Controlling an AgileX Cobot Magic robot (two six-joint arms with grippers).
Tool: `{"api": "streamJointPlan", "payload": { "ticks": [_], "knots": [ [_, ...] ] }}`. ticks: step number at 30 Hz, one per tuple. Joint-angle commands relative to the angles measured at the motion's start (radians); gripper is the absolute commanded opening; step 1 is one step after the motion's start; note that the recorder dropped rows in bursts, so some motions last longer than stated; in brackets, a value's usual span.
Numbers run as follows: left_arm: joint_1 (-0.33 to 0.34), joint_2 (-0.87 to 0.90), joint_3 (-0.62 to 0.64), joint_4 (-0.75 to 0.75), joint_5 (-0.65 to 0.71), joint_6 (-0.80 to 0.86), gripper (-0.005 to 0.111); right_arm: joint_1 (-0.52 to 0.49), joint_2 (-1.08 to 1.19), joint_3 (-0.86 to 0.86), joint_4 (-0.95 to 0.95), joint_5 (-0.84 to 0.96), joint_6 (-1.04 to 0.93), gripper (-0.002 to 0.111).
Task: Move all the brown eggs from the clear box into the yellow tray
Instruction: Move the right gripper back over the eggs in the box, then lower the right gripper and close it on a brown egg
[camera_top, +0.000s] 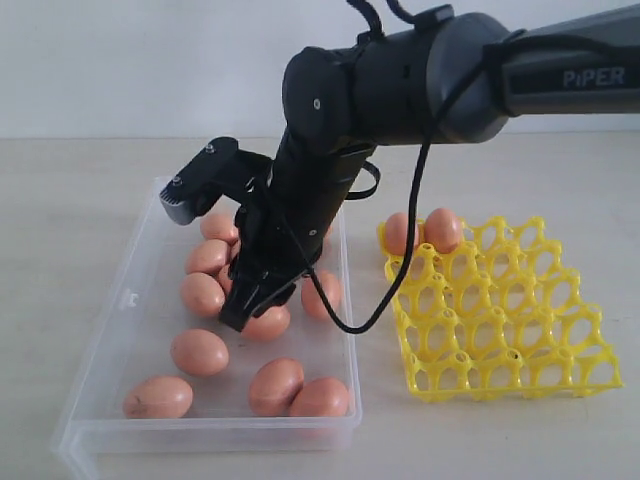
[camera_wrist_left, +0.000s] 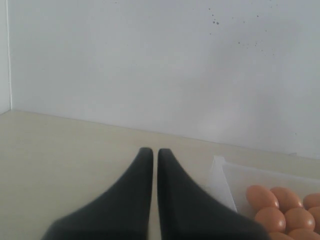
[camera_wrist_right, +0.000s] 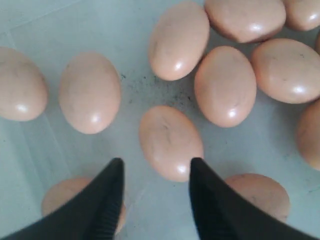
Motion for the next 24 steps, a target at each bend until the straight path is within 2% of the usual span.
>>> {"api": "streamJointPlan", "payload": {
  "ticks": [1, 13, 18, 24],
  "knots": [
    [-0.002, -0.002, 0.003, -0.009, -0.002, -0.009, 0.004, -0.008, 0.048, -0.005, -0.024, -0.006, -0.043, 0.06],
    [-0.002, -0.002, 0.003, -0.009, -0.004, -0.009, 0.004, -0.008, 0.134, -0.005, -0.056, -0.126, -0.301, 0.059],
    [-0.002, -0.002, 0.003, -0.009, -0.001, -0.009, 0.004, -0.006, 0.155, -0.005, -0.041, -0.167, -0.335, 0.059],
    [-0.002, -0.002, 0.003, -0.009, -0.001, -0.009, 0.004, 0.041, 0.173, -0.005, -0.032, -0.187, -0.364, 0.059]
  ]
}}
